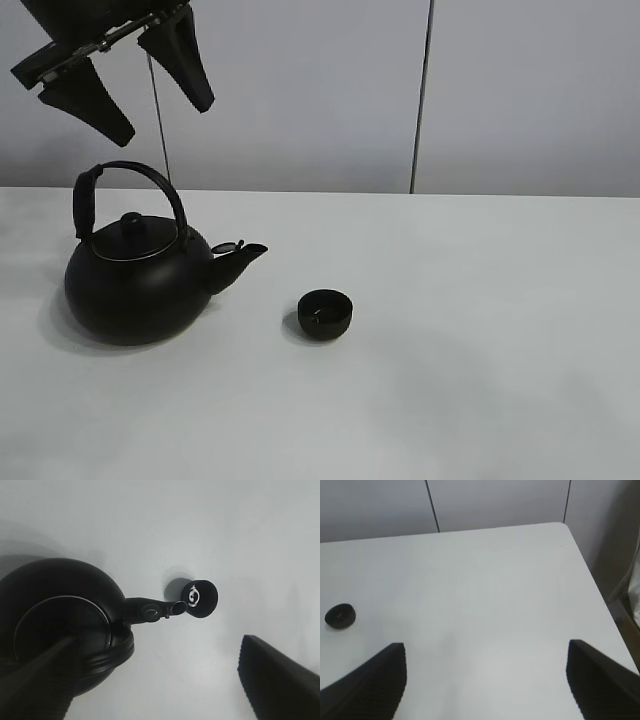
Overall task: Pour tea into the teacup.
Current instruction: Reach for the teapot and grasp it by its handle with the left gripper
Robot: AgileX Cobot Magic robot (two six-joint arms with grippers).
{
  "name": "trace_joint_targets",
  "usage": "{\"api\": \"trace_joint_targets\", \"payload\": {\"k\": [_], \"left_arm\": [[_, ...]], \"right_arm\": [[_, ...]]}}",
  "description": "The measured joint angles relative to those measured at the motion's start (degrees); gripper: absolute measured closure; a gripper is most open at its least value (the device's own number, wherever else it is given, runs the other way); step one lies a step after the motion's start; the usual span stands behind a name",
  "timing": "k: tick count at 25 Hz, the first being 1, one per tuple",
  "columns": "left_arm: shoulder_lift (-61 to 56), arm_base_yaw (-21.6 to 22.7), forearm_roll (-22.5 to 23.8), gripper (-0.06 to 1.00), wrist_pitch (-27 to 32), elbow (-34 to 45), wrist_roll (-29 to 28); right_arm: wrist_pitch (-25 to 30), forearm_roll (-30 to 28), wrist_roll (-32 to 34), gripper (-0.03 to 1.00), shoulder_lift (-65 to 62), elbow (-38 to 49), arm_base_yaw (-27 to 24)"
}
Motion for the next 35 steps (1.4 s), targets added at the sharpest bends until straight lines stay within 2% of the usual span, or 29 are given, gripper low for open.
{"api": "trace_joint_targets", "payload": {"k": [5,10,35], "left_arm": [[0.00,0.00,0.00,0.33,-0.22,0.00,0.00],[0.00,0.00,0.00,0.33,-1.66,0.00,0.00],[0.00,0.00,0.00,0.33,-2.57,0.00,0.00]], "right_arm": [[1.94,-0.29,-0.47,0.37,-0.09,2.66,0.67],[1.02,-0.28,-0.64,0.38,-0.09,5.24,0.67],[0.32,-0.34,-0.64,0.38,-0.09,5.28,0.67]]}}
